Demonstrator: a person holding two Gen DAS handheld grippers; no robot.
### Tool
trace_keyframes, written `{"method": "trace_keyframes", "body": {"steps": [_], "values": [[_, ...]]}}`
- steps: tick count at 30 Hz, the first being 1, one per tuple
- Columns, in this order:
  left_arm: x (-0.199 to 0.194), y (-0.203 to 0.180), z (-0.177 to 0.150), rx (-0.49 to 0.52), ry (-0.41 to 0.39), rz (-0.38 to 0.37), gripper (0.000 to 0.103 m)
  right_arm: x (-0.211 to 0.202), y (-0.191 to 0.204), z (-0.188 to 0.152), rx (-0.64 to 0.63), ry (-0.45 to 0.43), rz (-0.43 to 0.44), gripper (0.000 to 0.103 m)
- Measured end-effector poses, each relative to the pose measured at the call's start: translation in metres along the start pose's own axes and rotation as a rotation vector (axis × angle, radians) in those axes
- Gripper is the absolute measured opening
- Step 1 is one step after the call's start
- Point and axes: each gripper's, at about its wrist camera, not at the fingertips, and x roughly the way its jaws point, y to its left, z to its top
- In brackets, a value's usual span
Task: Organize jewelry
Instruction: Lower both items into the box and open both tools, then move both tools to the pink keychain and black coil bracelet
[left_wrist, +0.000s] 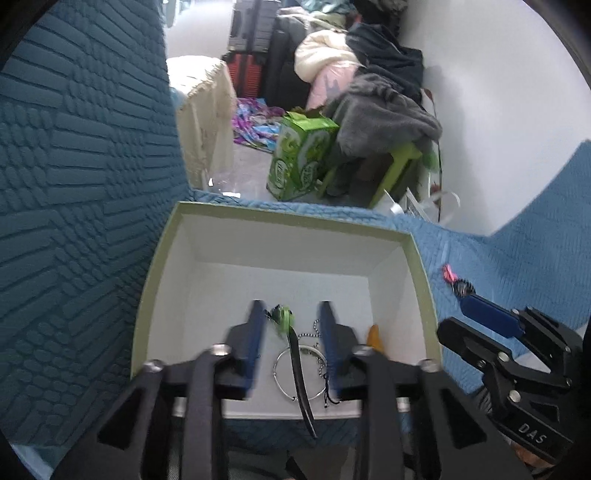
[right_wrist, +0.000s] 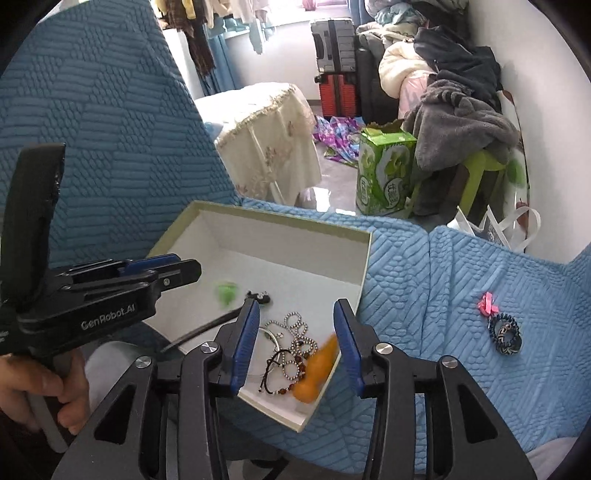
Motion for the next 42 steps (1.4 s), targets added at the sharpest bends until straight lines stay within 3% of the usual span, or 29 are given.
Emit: {"method": "trace_keyframes", "body": {"steps": [1,3,5,15,24,32,39,42], "values": [[-0.003,0.000,0.003,-0.009,-0.007,-0.004,0.064,-0.006,-0.002,0.003,0.004,-0.013,0.005,0.045],[-0.012,0.000,0.007,-0.026,-0.037,-0.006,0.074,-0.017,-0.006,0.009,0.014,-0.041,0.010,0.054],[-0.023,-0.004,0.012,-0.032,-0.063,-0.005,0.074,-0.030,-0.012,0.015,0.025,-0.078,0.018,0.061],[-0.067,-0.058,0.040,0.012,-0.208,-0.016,0.083,-0.099,-0.059,0.043,0.053,-0.245,0.006,0.062],[-0.057,-0.127,0.048,0.065,-0.250,-0.057,0.083,-0.129,-0.124,0.033,0.092,-0.311,-0.060,0.062],[-0.010,-0.188,0.036,0.081,-0.189,-0.112,0.083,-0.131,-0.193,-0.003,0.155,-0.276,-0.130,0.061],[0.050,-0.225,0.020,0.084,-0.090,-0.159,0.082,-0.091,-0.241,-0.044,0.216,-0.175,-0.128,0.038],[0.076,-0.237,0.015,0.091,-0.046,-0.183,0.081,-0.068,-0.256,-0.060,0.250,-0.127,-0.111,0.034]]}}
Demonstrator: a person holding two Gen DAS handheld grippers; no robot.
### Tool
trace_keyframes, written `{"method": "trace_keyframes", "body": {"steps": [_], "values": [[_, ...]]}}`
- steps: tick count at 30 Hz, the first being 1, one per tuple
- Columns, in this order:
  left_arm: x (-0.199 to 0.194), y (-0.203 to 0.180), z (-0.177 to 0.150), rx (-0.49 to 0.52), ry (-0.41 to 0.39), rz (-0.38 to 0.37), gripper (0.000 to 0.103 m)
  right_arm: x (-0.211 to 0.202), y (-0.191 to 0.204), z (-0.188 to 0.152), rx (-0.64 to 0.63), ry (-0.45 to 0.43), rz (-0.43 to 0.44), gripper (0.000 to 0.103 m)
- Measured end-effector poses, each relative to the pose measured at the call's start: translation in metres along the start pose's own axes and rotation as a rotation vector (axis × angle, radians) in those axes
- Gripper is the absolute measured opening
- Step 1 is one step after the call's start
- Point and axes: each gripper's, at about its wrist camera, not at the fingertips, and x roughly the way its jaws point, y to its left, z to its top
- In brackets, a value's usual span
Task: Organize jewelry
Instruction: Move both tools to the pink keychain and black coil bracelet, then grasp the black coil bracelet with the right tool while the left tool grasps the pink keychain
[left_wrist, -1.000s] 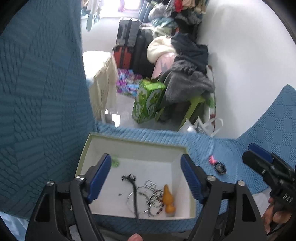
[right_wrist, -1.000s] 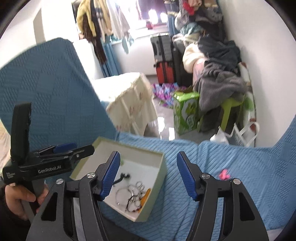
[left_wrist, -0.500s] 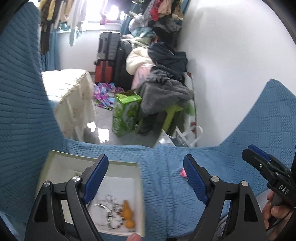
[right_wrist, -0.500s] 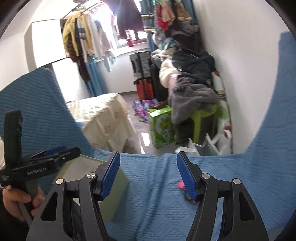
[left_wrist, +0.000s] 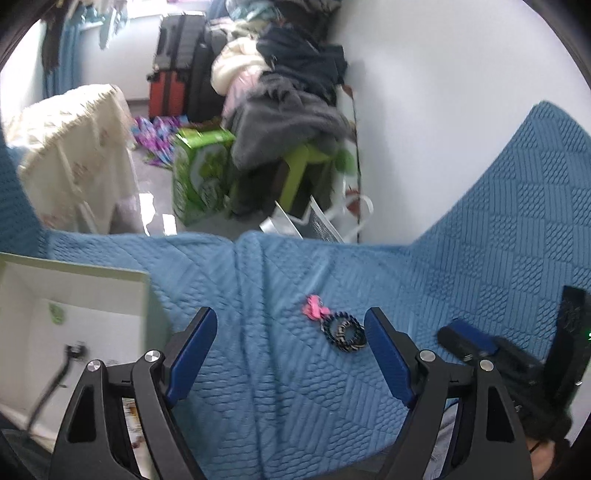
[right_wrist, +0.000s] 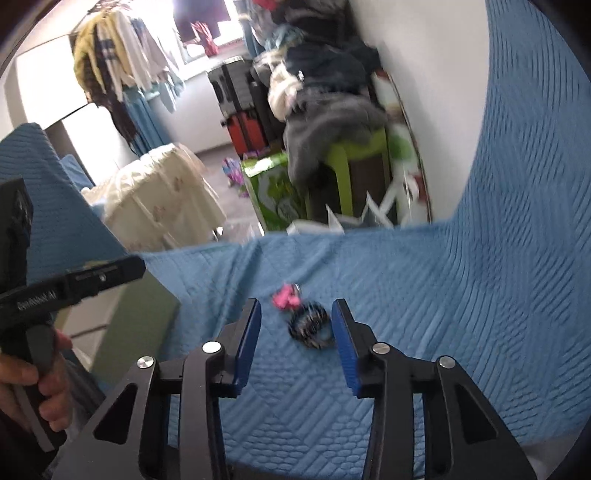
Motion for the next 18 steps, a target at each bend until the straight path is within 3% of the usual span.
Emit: {"method": "trace_keyframes", "body": {"steps": [2,4,12,18], "values": [[0.017,-0.006,-0.005,0.011,0.021,-0.009,0.081,0.018,-0.009,-0.008,0.018,0.037,0.011,0.033],[0.038,-0.008,-0.008,0.008,0.052,-0.027,0.069,0.035,-0.015,-0.013,0.034,0.066,0.022,0.032],[0.114,-0.009,-0.015,-0.005,0.154,-0.098,0.048,0.081,-0.030,-0.015,0.093,0.145,0.063,0.021],[0.153,-0.007,-0.014,0.003,0.206,-0.148,0.047,0.106,-0.034,-0.021,0.127,0.207,0.077,0.020]]}}
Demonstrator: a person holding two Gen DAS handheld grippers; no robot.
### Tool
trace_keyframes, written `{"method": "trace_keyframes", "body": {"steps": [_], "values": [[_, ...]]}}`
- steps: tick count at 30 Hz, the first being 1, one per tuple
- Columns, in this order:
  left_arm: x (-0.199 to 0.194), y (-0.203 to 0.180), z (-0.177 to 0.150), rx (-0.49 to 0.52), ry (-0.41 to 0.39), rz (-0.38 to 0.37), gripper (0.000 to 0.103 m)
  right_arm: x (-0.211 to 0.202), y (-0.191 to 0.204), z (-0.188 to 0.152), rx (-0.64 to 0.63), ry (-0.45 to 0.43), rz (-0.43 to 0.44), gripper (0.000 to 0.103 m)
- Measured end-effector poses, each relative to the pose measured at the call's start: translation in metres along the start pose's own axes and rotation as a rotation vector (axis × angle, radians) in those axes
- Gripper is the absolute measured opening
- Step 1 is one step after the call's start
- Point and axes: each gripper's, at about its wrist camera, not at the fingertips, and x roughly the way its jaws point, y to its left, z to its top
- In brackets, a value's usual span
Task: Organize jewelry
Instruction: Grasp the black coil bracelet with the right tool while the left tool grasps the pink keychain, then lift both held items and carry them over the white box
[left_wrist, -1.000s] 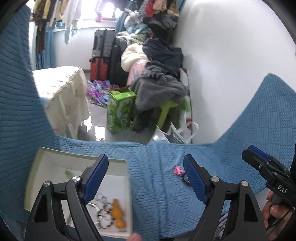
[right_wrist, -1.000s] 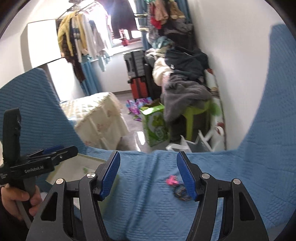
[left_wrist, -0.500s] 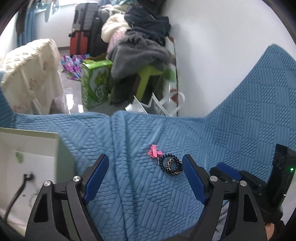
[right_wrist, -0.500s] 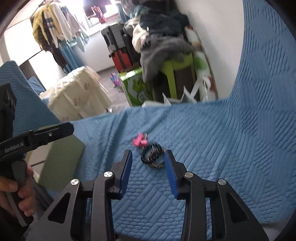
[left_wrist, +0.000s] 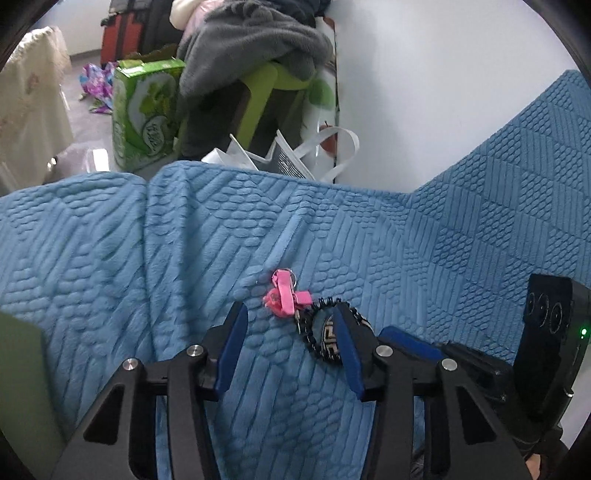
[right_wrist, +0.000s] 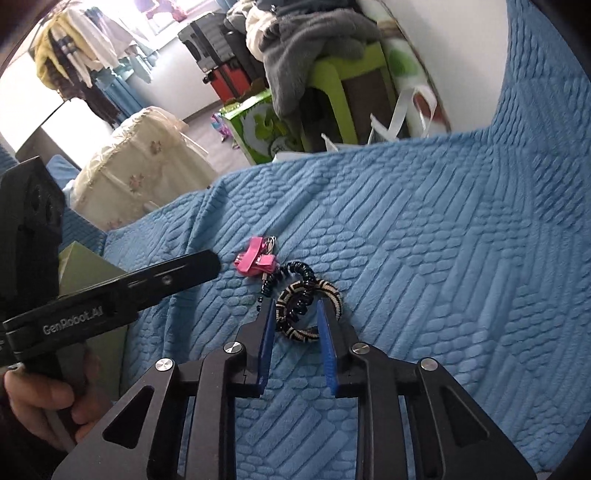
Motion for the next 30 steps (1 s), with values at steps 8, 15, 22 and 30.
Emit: {"method": "trace_keyframes", "body": {"steps": [8,15,22,30], "values": [[0.026,-0.002,0.007,0.057,0.048,0.014,0.033,0.013,0.002,0.000,0.018,0.031,-0.009,0.020],[0.037,0.000,0.007,0.066,0.051,0.034,0.020,0.023,0.002,0.004,0.008,0.040,-0.055,0.010],[0.033,-0.004,0.009,0.063,0.045,0.034,0.020,0.017,0.005,0.006,-0.016,0.015,-0.096,0.007],[-0.003,-0.011,0.003,0.062,0.012,0.033,0.020,-0.002,0.010,0.005,-0.029,-0.018,-0.129,0.007]]}}
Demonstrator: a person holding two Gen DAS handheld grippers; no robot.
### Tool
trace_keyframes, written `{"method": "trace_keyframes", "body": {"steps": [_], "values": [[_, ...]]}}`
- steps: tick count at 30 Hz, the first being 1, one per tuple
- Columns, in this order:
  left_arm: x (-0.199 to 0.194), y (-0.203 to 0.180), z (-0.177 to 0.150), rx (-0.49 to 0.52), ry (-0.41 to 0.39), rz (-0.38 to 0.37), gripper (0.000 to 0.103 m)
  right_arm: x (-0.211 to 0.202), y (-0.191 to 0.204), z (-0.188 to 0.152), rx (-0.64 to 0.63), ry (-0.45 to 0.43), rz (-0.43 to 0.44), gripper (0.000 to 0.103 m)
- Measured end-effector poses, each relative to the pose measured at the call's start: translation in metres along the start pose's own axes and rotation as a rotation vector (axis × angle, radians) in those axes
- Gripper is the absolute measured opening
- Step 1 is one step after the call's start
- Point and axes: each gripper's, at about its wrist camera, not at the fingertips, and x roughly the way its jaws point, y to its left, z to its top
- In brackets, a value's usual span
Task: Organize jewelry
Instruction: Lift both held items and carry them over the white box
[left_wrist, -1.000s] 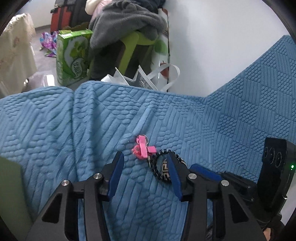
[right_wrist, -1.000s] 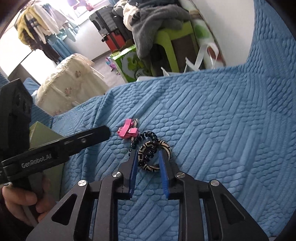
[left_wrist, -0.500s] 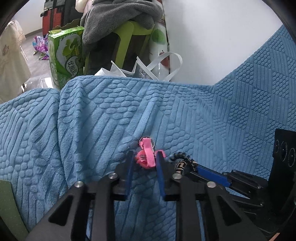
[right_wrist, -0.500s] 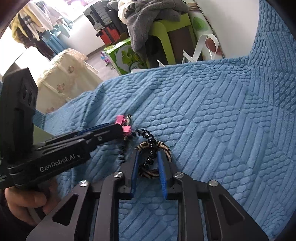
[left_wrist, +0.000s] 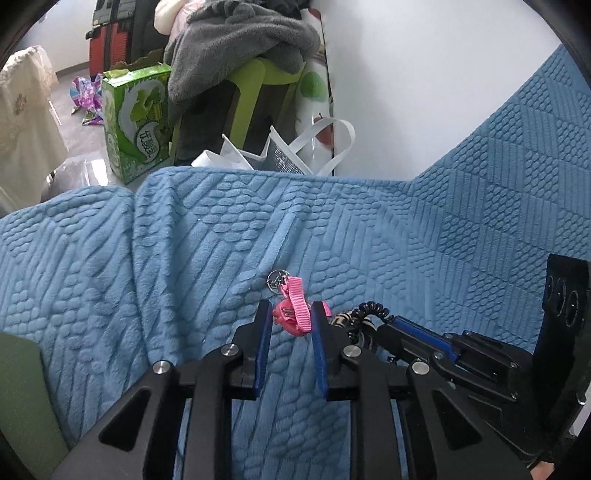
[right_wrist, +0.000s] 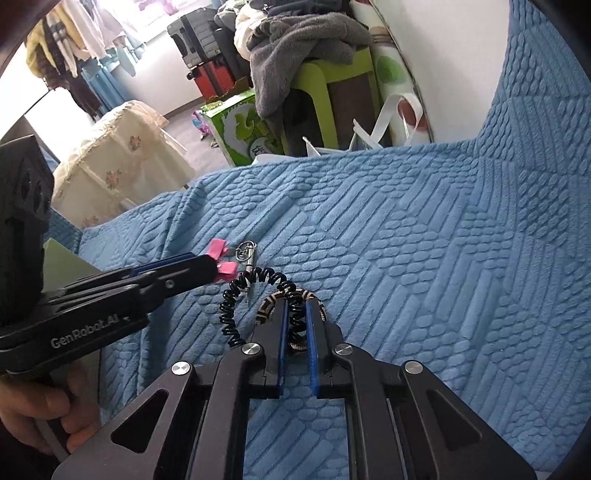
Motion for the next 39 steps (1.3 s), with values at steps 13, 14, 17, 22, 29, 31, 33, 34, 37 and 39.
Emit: {"method": "trace_keyframes", "body": {"steps": [13,14,17,22,29,31,33,34,37,39], "values": [[-0.088,-0.010,0.000,0.006,-0.078,0.010,0.020,-0.065,0.025,0.011,0.001,-0.114,-0.044,0.007],[-0.098,-0.011,0.000,0.010,-0.089,0.013,0.020,-0.071,0.028,0.013,-0.003,-0.124,-0.044,0.007],[-0.127,-0.014,0.003,0.023,-0.123,0.012,0.020,-0.092,0.039,0.021,-0.018,-0.163,-0.047,0.007],[-0.173,-0.013,0.006,0.040,-0.173,0.022,0.020,-0.125,0.062,0.033,-0.045,-0.230,-0.046,0.007],[-0.237,0.001,0.009,0.066,-0.235,0.046,0.020,-0.150,0.098,0.042,-0.070,-0.280,-0.029,0.007],[-0.250,0.008,0.007,0.067,-0.245,0.051,0.020,-0.152,0.115,0.043,-0.086,-0.286,-0.013,0.007],[-0.263,0.018,0.002,0.059,-0.260,0.064,0.020,-0.151,0.130,0.044,-0.102,-0.287,0.003,0.007],[-0.270,0.025,-0.001,0.049,-0.264,0.066,0.020,-0.149,0.142,0.044,-0.115,-0.286,0.014,0.007],[-0.283,0.049,-0.009,0.019,-0.275,0.090,0.020,-0.143,0.168,0.041,-0.142,-0.282,0.040,0.007],[-0.291,0.065,-0.014,-0.001,-0.279,0.106,0.020,-0.137,0.184,0.039,-0.157,-0.274,0.059,0.007]]}}
